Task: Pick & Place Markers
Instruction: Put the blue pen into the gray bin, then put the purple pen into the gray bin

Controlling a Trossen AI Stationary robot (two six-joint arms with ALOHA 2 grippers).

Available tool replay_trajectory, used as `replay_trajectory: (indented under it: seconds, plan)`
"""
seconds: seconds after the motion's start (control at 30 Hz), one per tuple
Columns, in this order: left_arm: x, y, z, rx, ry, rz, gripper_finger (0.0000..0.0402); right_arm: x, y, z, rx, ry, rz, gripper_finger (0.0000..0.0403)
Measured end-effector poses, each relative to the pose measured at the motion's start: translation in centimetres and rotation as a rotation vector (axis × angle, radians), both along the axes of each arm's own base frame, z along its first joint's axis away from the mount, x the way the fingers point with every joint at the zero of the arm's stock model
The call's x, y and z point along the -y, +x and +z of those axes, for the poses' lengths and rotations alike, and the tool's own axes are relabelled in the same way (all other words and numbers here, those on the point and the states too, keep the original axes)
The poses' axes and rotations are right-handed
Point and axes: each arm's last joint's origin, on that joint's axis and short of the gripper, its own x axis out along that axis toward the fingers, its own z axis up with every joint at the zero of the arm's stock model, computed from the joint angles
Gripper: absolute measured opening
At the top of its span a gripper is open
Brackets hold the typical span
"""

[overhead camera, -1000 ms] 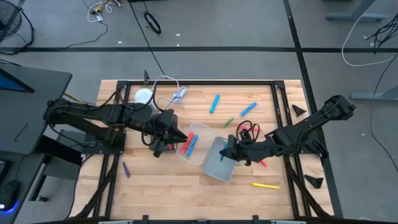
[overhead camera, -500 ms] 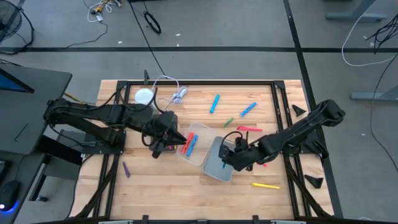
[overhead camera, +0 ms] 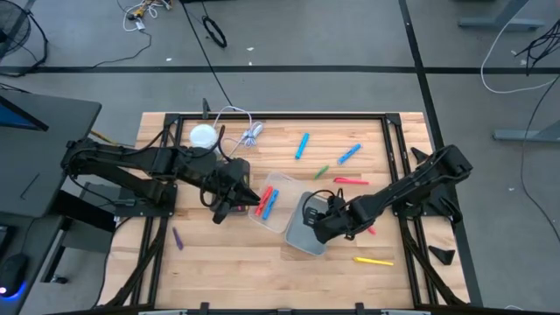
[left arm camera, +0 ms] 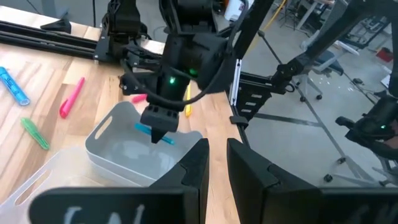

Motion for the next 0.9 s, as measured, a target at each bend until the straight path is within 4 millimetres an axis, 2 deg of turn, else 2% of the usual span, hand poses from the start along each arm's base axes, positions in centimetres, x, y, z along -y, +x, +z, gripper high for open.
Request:
replay_trajectory:
  seconds: [0.27,0.5,0.73,0.9]
  plan:
    - [0.0,0.0,0.0,0.001,0.000,0.000,0.0060,0.1,0.2,-1.4,-0.065,-0.017,-0.003,0.0027]
    - [0.0,0.0,0.0,0.002,0.000,0.000,0.0060,0.0,0.3,-1.6,-0.070,-0.001,0.029,0.0031]
    - [0.0,0.0,0.0,0.003,0.000,0.000,0.0060,0.5,0.8,-1.5,-0.059,0.019,0.029,0.0119]
    - [0.0,0.0,0.0,0.002,0.000,0.000,0.0062,0.8,0.9,-1.5,-0.053,0.016,0.030,0.0144]
